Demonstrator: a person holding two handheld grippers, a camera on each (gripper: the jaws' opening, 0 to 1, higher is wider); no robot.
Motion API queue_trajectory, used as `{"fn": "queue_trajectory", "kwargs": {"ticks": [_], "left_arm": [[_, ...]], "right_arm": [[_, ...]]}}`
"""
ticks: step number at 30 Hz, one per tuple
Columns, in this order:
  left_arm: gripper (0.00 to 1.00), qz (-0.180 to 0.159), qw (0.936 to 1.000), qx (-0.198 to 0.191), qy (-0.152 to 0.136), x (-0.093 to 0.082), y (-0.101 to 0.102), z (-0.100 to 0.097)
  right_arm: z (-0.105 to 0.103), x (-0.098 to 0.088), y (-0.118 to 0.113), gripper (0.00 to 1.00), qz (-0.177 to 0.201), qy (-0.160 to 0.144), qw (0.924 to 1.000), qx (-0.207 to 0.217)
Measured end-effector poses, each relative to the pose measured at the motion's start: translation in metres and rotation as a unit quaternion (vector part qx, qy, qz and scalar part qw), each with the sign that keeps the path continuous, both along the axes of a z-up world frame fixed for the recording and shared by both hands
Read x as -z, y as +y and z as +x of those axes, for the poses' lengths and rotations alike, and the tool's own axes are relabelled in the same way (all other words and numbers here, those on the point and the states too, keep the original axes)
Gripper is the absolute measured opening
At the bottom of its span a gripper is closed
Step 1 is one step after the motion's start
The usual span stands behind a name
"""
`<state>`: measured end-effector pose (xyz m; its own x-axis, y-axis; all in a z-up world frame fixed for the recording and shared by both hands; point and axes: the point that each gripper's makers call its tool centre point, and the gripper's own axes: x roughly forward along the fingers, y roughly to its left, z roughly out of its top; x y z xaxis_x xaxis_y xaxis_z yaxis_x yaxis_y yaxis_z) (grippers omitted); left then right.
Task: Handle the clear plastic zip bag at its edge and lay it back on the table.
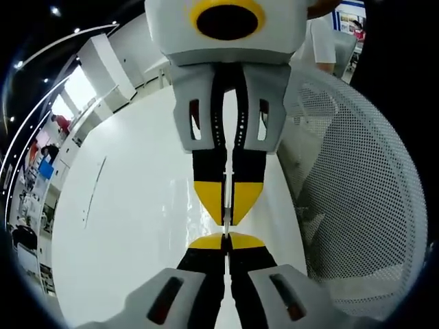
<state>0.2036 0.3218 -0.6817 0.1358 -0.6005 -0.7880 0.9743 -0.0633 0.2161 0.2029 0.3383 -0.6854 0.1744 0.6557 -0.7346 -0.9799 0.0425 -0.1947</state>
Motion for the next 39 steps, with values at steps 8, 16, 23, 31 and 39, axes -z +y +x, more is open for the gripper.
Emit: {"fn": "queue_trajectory", "kwargs": {"ticks": [8,16,23,31,39], "left_arm": [[0.00,0.005,1.0000,0.001,-0.003,0.0008,-0.0008,0.0022],[0.00,-0.003,0.9999,-0.010,-0.002,-0.0004,0.0012,0.0033],[0.00,-0.005,0.9999,-0.013,0.010,0.0012,0.0037,-0.0011],[0.00,-0.004,0.9998,-0.017,0.012,0.0024,0.0047,-0.0004],[0.00,-0.006,0.9997,-0.017,0.015,0.0017,0.0065,-0.0003]], "right_arm": [[0.0007,-0.0006,-0.0019,0.00,0.000,0.001,1.0000,0.006],[0.0009,-0.0031,-0.0010,0.00,0.003,0.000,1.0000,0.009],[-0.0020,0.0000,0.0005,0.00,0.008,0.006,0.9999,0.007],[-0.0006,0.0011,-0.0016,0.00,0.007,0.008,0.9999,0.009],[-0.0001,0.0012,-0.0033,0.00,0.010,0.012,0.9998,0.014]]}}
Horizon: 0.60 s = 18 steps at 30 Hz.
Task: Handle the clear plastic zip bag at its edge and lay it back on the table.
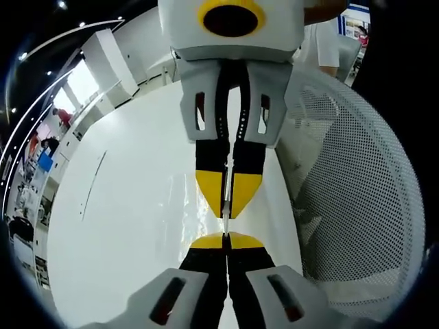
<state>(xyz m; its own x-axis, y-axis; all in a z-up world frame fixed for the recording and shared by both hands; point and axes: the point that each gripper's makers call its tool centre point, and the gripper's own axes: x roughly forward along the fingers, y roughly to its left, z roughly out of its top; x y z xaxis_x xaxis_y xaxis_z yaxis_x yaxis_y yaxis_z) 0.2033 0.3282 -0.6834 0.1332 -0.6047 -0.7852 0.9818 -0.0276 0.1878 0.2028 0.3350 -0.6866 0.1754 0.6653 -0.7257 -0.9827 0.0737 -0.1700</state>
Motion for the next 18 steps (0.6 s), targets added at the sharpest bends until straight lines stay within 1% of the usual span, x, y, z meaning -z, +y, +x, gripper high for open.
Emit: {"fn": "queue_trajectory", "kwargs": {"ticks": [18], "left_arm": [[0.00,-0.005,1.0000,-0.004,0.006,-0.0009,0.0029,-0.0008]], "right_arm": [[-0.0027,-0.0023,0.0023,0.00,0.004,0.000,1.0000,-0.003]]}}
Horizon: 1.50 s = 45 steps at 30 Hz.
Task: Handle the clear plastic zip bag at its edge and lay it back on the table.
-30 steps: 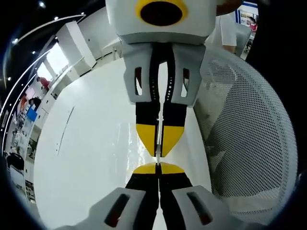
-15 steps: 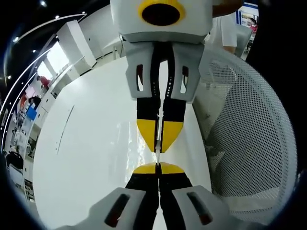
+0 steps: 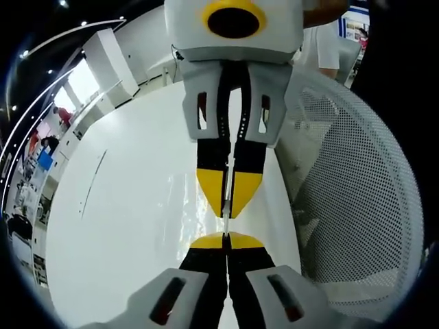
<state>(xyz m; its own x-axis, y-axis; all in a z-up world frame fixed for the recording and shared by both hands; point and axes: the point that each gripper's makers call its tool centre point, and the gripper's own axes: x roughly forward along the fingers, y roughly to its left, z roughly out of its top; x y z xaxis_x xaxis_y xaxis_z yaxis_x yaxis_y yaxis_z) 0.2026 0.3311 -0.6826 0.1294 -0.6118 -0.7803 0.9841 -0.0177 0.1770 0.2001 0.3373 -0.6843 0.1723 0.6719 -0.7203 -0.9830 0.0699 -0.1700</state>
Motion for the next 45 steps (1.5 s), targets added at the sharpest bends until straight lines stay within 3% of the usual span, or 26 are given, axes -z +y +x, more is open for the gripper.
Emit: {"fn": "queue_trajectory", "kwargs": {"ticks": [45], "left_arm": [[0.00,-0.002,0.9999,-0.011,0.009,0.0007,0.0093,0.0012]], "right_arm": [[0.0010,0.0016,-0.0065,0.00,0.004,0.005,1.0000,0.007]]}}
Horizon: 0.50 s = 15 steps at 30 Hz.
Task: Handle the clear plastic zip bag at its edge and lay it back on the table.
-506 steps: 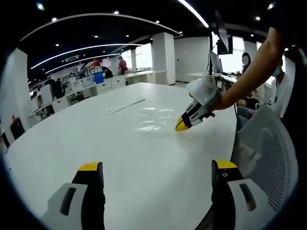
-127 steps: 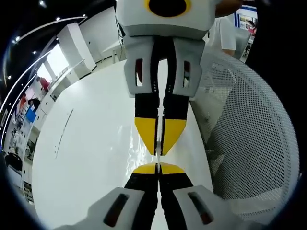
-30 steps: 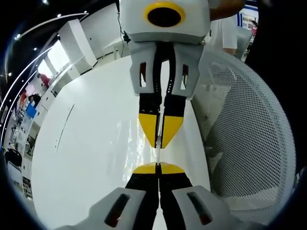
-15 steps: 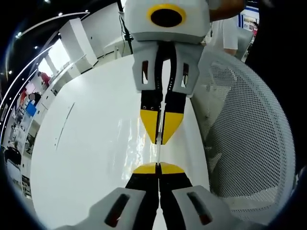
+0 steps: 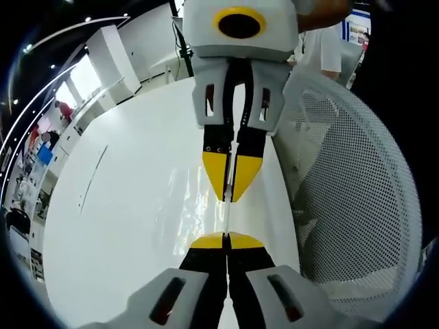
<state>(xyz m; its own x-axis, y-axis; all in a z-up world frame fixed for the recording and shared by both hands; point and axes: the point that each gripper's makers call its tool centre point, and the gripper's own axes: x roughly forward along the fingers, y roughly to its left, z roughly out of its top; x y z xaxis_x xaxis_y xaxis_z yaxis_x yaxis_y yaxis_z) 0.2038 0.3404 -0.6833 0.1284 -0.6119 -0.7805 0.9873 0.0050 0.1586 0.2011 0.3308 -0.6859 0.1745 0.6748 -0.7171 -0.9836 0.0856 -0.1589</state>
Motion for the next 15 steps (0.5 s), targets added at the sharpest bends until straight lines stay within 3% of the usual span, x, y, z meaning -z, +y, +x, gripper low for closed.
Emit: {"fn": "queue_trajectory", "kwargs": {"ticks": [15], "left_arm": [[0.00,-0.001,1.0000,0.001,0.004,0.0007,0.0000,-0.0008]], "right_arm": [[-0.0007,0.0003,-0.0012,0.00,0.001,0.001,1.0000,0.000]]}}
